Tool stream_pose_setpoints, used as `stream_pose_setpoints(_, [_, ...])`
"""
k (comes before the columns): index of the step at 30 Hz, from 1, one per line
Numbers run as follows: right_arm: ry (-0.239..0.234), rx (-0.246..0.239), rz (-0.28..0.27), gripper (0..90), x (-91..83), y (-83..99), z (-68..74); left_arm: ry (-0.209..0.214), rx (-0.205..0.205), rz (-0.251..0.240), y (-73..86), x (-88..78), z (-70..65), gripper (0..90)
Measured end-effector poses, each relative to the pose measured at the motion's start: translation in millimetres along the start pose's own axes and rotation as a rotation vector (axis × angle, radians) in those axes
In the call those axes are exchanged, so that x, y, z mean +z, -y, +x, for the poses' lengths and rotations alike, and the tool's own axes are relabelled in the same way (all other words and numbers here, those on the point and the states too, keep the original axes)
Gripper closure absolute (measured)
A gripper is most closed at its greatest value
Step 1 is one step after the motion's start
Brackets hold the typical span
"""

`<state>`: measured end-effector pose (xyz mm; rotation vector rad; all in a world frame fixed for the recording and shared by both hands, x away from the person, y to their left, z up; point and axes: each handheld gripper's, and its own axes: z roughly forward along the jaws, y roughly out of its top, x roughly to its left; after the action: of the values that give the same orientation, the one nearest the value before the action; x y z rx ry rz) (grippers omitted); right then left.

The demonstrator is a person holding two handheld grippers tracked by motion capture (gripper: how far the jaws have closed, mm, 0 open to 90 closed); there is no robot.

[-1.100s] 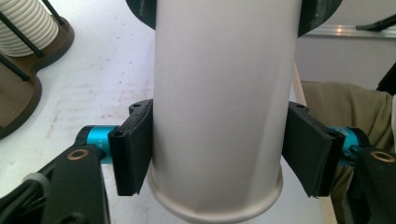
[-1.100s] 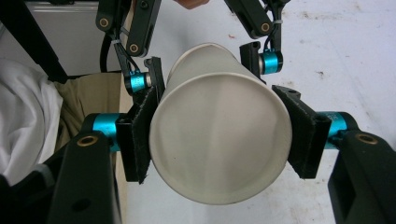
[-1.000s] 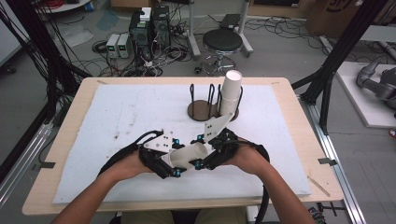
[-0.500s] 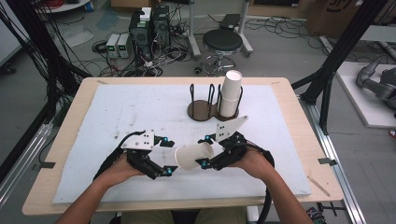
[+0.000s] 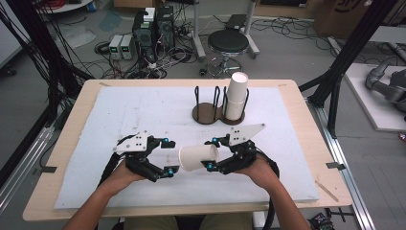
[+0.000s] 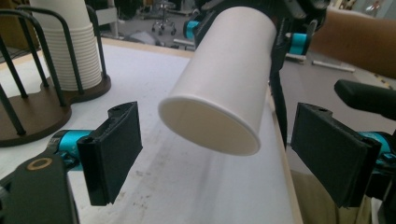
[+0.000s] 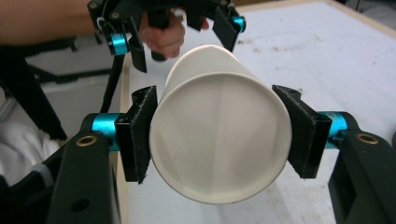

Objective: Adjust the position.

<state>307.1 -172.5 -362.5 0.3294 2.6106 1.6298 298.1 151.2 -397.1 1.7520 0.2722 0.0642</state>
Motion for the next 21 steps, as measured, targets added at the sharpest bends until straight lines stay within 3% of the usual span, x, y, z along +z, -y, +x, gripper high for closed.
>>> stream_pose_setpoints(7, [-0.01, 0.044, -0.141, 35.7, -0.7, 8.5, -1.2, -0.001, -0.009, -0.031, 1.3, 3.0, 1.5, 15.8])
stream_pose_setpoints(11, [-0.021, 0.052, -0.158, 35.8, 0.9, 8.9, -0.3, 0.005, -0.017, -0.046, 1.2, 4.7, 2.8, 15.8])
stream_pose_setpoints(21, [-0.116, 0.093, -0.241, 35.9, 4.0, 9.5, -0.4, 0.058, -0.015, -0.075, -5.1, 17.3, -0.2, 15.8])
